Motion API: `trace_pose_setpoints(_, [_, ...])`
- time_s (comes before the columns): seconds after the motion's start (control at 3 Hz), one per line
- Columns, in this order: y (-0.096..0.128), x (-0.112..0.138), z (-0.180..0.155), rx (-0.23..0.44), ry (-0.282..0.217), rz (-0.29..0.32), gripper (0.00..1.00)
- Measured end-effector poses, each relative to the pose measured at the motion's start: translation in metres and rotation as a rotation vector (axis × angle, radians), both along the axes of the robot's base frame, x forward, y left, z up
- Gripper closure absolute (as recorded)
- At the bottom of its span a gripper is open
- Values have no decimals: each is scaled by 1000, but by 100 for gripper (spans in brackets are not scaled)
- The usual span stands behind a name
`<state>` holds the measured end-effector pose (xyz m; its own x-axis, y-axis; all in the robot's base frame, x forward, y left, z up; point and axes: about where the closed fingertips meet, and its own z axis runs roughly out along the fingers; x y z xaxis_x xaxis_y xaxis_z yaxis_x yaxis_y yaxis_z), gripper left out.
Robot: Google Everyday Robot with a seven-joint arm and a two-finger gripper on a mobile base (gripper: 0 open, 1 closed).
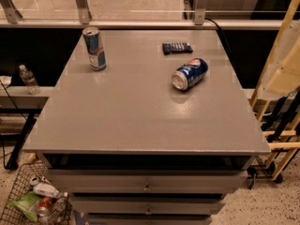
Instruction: Place pepsi can upright
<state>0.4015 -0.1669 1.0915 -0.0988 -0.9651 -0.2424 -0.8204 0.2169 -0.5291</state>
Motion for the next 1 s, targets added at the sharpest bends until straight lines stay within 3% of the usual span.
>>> trace_pose_setpoints(0.33, [0,0,0,0,0,0,0])
trace_pose_setpoints(0.67, [4,17,1,55,-6,-60,0])
trace_pose_setpoints(1.0, [6,71,-8,137,11,-182,0])
